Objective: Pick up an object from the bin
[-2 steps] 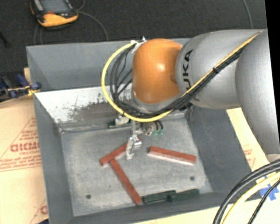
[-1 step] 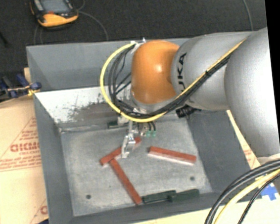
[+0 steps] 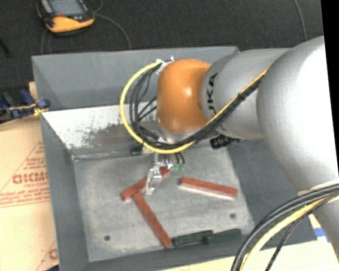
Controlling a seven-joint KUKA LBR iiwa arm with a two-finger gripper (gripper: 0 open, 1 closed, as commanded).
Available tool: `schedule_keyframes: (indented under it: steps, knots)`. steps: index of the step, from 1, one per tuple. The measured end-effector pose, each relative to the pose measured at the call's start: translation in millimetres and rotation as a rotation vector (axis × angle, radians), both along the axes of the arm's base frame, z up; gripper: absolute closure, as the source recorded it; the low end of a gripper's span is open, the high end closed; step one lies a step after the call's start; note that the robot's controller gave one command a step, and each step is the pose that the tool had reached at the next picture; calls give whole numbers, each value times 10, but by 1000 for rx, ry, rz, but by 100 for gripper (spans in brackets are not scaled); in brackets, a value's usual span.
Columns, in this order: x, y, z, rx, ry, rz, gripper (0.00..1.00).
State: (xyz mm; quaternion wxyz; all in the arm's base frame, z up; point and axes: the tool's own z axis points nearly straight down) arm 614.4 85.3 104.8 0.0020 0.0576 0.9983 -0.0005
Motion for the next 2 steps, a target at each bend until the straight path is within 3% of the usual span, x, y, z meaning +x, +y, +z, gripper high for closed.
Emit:
schedule_keyframes:
  steps: [1, 2]
  knots:
    - [164, -6, -245, 3, 11, 348, 100]
    - [166, -5, -244, 3, 10, 347, 100]
